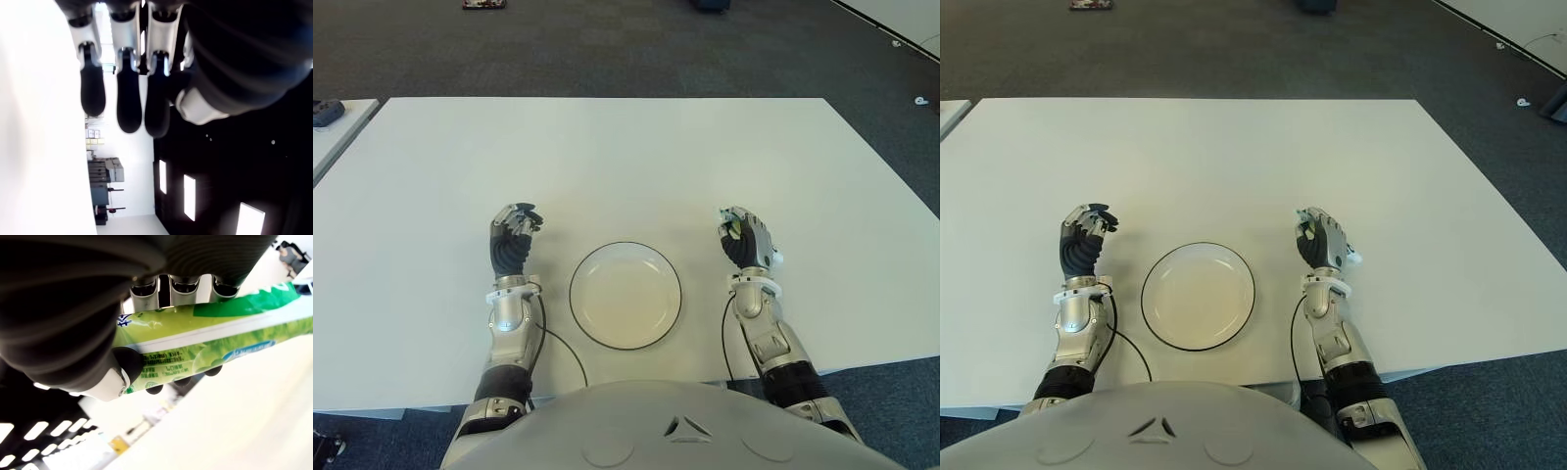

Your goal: Put the toothpaste on the table into the plate.

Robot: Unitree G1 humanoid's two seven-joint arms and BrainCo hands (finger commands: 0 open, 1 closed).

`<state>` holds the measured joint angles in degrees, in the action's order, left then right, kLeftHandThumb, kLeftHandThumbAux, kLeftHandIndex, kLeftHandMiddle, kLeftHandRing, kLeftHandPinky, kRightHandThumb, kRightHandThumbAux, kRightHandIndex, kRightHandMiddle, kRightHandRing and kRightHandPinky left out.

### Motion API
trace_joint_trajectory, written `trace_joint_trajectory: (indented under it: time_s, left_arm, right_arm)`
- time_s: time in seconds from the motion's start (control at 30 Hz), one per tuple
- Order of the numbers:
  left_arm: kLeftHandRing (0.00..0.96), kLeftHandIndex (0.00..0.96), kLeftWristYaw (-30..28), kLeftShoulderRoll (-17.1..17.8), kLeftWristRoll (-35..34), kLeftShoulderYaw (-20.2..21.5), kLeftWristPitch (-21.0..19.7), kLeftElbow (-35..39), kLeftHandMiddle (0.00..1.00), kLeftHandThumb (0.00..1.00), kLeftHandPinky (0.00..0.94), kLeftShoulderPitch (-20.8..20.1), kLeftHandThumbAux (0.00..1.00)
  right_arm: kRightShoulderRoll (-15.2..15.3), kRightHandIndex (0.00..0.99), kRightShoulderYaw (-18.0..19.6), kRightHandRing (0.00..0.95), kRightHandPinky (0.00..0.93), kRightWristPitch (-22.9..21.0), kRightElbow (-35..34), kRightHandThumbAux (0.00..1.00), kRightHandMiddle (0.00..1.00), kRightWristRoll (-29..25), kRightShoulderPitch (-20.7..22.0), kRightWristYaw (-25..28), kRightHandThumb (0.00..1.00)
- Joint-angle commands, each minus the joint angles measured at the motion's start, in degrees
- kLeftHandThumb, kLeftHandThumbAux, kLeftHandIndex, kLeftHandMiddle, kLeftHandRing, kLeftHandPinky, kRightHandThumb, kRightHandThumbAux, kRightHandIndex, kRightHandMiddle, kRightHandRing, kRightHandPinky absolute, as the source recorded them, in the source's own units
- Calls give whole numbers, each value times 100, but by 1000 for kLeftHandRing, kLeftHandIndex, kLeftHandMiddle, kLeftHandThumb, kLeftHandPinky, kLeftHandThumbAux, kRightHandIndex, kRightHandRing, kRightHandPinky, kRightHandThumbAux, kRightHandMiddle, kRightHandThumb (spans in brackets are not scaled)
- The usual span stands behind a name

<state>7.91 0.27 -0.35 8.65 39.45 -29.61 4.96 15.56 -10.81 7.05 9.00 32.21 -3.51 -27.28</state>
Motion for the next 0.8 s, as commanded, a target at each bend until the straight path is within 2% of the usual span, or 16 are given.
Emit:
trace_joint_trajectory:
  time_s: [0.03,0.2,0.47,0.73,0.8]
  left_arm:
    - [533,429,57,-70,22,16,-87,-92,547,689,518,126,718]
    - [528,430,63,-87,66,-3,57,-107,535,690,522,121,718]
    - [529,429,-14,-96,43,-40,117,-135,539,690,530,97,718]
    - [534,429,22,-113,51,-38,103,-162,548,689,533,77,718]
    - [538,430,40,-118,66,-35,152,-206,550,689,533,69,717]
  right_arm:
    - [-91,438,-43,885,883,620,-61,726,886,-73,5,-122,701]
    - [-200,438,-141,882,866,1135,-187,727,889,-39,46,-174,700]
    - [-201,438,-348,872,852,2379,-141,727,883,11,249,-158,701]
    - [-311,438,-610,866,848,2682,-504,727,879,106,118,195,703]
    - [-287,438,-729,864,846,2924,-507,726,877,83,107,303,703]
